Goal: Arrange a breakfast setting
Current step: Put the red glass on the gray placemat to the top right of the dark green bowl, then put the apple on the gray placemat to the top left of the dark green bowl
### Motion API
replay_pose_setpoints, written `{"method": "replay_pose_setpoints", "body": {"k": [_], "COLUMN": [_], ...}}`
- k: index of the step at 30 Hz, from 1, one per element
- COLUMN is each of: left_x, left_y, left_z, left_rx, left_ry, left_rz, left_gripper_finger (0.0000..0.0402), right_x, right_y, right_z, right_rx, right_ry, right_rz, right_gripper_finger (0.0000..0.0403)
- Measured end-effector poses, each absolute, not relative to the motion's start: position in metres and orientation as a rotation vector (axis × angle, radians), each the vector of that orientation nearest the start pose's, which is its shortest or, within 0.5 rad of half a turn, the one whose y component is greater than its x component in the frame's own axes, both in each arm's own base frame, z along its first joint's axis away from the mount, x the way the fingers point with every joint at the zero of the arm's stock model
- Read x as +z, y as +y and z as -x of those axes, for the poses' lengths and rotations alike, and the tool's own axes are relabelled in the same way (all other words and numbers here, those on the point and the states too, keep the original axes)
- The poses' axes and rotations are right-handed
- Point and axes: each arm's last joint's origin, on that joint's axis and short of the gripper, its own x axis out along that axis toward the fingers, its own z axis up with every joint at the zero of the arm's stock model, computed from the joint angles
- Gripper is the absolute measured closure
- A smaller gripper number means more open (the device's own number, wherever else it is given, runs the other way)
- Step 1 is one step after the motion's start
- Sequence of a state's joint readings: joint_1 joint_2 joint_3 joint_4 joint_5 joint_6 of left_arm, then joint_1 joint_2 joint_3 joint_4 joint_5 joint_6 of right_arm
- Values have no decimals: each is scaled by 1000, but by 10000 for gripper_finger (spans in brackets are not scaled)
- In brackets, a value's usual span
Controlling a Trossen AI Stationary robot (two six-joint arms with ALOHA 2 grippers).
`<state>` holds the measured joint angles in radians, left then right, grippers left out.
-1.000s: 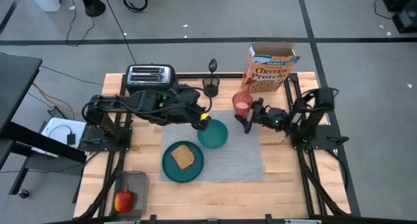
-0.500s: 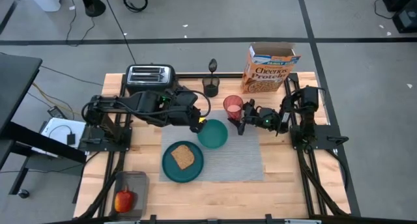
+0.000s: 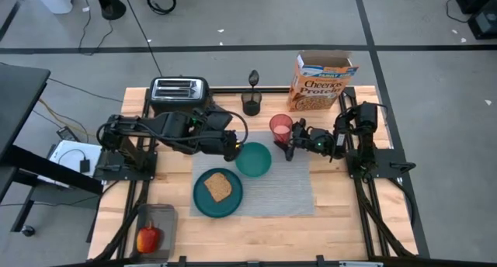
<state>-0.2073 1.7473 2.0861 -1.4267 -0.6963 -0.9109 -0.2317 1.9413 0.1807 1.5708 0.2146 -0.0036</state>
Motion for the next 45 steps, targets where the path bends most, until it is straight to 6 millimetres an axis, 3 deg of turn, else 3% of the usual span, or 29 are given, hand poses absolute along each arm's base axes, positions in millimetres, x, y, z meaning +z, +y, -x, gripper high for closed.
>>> {"method": "replay_pose_setpoints", "body": {"k": [11, 26, 33, 45], "left_x": [421, 419, 420, 421], "left_y": [-47, -45, -34, -14], "left_z": [-314, -311, -309, -309], "left_rx": [834, 868, 881, 789], "left_ry": [706, 723, 747, 856], "left_rz": [330, 324, 353, 428], "left_gripper_finger": [205, 205, 205, 205], "right_x": [79, 74, 80, 81], "right_y": [-55, -49, -37, -26], "right_z": [-205, -189, -173, -168], "right_rx": [-445, -438, -407, -411], "right_ry": [215, 269, 257, 357], "right_rz": [-2, -45, -84, -189], "right_gripper_finger": [42, 5, 5, 5]}}
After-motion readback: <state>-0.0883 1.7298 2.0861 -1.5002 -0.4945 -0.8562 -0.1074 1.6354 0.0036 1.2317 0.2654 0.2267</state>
